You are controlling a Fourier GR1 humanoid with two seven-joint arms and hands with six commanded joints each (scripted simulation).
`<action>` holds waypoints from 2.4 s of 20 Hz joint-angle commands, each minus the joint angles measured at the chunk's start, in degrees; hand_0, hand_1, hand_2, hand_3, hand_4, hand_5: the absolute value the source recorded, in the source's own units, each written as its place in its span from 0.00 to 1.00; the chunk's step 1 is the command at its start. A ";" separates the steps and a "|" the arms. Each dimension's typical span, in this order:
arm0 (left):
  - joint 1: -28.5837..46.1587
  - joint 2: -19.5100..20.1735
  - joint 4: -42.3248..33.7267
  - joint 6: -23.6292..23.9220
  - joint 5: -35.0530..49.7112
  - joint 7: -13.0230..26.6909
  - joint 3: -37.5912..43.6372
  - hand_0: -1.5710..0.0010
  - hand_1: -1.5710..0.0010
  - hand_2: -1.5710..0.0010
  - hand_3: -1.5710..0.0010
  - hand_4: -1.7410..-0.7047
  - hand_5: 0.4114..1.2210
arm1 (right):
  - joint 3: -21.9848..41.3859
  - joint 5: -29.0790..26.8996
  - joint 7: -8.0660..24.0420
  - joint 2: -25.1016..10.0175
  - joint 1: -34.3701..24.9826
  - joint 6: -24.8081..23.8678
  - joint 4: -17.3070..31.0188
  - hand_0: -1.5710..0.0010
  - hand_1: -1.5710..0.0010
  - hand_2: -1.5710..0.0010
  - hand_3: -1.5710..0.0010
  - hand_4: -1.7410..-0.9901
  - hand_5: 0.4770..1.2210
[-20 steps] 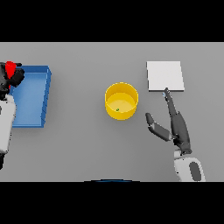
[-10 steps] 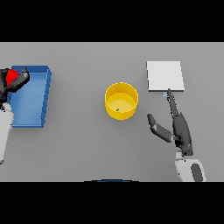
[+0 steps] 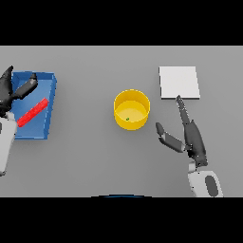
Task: Pick up the red beaker and tilt it to pour out 1 green nut into yellow bowl. Pick up the yellow bowl and place it on the metallic measuring scale.
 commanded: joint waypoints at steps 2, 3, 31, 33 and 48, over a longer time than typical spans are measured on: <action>0.26 -0.08 -0.22 0.74 -0.36 -0.87 -0.11 0.96 0.97 0.96 0.97 0.94 0.30 | 0.80 0.06 -0.48 -2.93 -2.22 3.73 0.41 1.00 1.00 1.00 1.00 0.98 0.26; -0.63 0.02 0.35 0.52 -0.23 -0.47 0.05 0.97 0.97 0.97 0.97 0.95 0.31 | 1.61 2.09 0.50 -5.63 -4.22 5.46 0.73 1.00 1.00 1.00 1.00 0.96 0.26; 1.52 1.72 -2.18 -0.41 0.12 -1.64 0.03 1.00 1.00 1.00 1.00 0.96 0.35 | 29.72 31.36 -5.82 -16.39 -43.38 28.94 28.93 1.00 1.00 1.00 1.00 0.64 0.34; 1.32 1.55 -1.84 -0.34 0.24 -1.61 0.12 1.00 1.00 1.00 1.00 0.96 0.35 | 30.29 31.70 -5.99 -15.92 -44.63 29.70 30.98 1.00 1.00 1.00 1.00 0.64 0.35; 0.53 1.54 -0.55 0.18 -0.19 -1.62 0.19 1.00 1.00 1.00 1.00 0.95 0.36 | 30.41 29.48 -4.12 -14.98 -44.83 36.20 32.92 0.29 0.30 0.31 0.55 0.24 0.83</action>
